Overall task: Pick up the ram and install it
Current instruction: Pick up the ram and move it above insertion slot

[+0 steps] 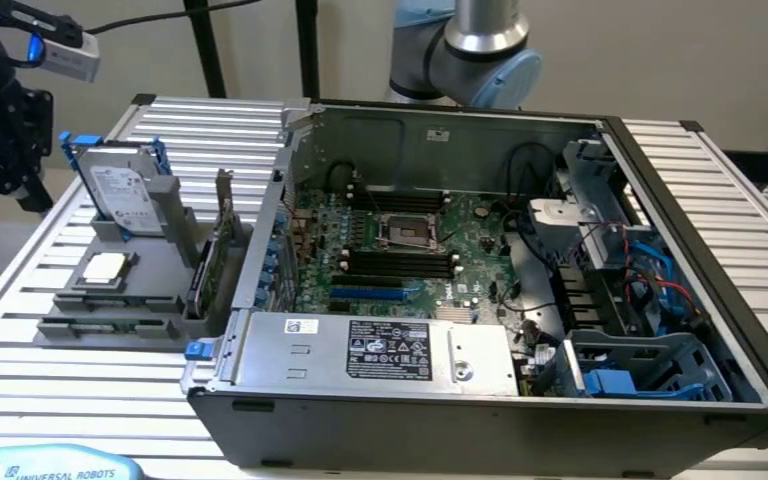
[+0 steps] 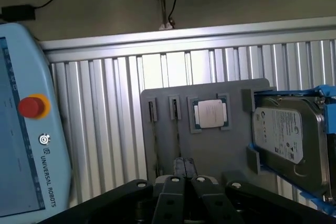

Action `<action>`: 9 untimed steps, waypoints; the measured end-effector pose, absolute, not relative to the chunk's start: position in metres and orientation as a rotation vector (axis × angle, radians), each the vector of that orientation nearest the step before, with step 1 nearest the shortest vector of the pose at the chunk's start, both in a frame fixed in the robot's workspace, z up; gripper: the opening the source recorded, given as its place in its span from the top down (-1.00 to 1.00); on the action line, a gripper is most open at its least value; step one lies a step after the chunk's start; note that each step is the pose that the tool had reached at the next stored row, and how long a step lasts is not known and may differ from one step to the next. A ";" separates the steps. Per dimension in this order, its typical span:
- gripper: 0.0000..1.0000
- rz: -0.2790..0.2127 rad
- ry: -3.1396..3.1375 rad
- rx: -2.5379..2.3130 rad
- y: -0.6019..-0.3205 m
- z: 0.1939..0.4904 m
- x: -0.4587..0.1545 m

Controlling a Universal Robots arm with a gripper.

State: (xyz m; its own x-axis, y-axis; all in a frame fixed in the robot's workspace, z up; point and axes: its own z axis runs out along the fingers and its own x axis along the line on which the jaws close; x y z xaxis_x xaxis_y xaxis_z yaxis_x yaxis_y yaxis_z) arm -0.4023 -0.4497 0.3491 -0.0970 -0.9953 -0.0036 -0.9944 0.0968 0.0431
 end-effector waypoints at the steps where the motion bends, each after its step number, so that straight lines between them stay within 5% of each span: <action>1: 0.79 -0.053 -2.306 2.094 -0.450 0.347 -0.401; 9: 0.76 -0.053 -2.303 2.098 -0.461 0.333 -0.392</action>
